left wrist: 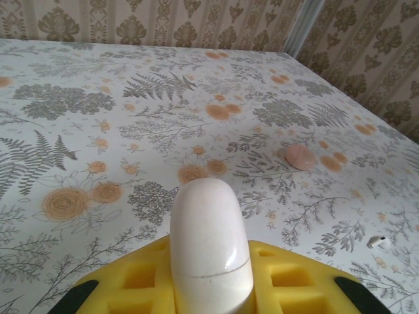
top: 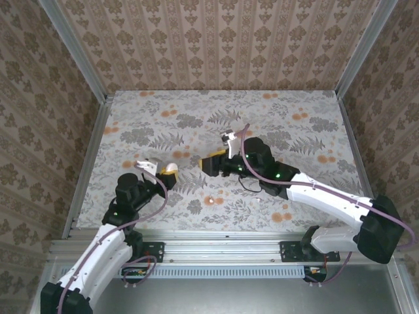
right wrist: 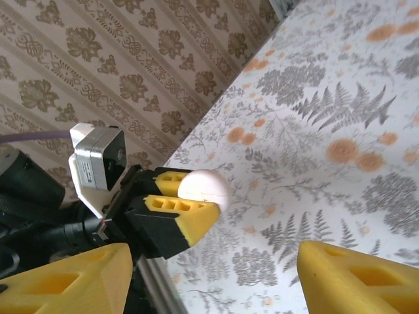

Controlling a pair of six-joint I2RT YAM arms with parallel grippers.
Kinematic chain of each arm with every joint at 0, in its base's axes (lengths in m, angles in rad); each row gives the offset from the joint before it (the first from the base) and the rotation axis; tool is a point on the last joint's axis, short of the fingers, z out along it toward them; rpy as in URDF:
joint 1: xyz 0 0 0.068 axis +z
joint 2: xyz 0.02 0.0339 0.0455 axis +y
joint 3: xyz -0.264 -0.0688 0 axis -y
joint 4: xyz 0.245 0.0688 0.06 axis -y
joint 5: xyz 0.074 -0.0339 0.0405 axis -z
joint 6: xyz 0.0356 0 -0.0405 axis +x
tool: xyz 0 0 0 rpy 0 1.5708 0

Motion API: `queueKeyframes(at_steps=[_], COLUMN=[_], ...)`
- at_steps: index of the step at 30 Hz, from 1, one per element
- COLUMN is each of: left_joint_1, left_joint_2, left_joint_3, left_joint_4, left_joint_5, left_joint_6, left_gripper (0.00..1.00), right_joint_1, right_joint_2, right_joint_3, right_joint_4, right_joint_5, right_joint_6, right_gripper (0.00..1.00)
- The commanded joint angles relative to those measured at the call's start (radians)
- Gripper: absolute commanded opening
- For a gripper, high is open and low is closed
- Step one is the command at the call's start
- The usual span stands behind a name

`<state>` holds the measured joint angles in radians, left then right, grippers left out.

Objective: Insert wireless bluetooth earbuds into charging case

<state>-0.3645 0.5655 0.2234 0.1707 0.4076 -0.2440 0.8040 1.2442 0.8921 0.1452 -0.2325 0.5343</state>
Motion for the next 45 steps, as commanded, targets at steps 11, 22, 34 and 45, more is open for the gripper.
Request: queueKeyframes(at_steps=[11,22,34,45], left_joint_1=[0.010,-0.004,-0.106,-0.139], left_joint_2=[0.081,0.126,0.124,0.099], left_joint_3=[0.047,0.047,0.078,0.072], left_joint_4=[0.136,0.249,0.211,0.198], left_joint_5=[0.222,0.383,0.446,0.425], left_joint_6=[0.038,0.091,0.271,0.337], left_gripper=[0.00,0.00,0.00,0.00], right_joint_1=[-0.183,-0.188,-0.120,-0.068], right_joint_2=[-0.072,0.155,0.396,0.500], right_joint_3=[0.067,0.323,0.559,0.657], right_joint_4=[-0.132,-0.522,-0.792,-0.946], right_joint_5=[-0.512,-0.718,-0.692,-0.716], right_joint_6=[-0.803,-1.208,-1.329,-1.417], right_gripper=[0.59,0.54,0.55,0.50])
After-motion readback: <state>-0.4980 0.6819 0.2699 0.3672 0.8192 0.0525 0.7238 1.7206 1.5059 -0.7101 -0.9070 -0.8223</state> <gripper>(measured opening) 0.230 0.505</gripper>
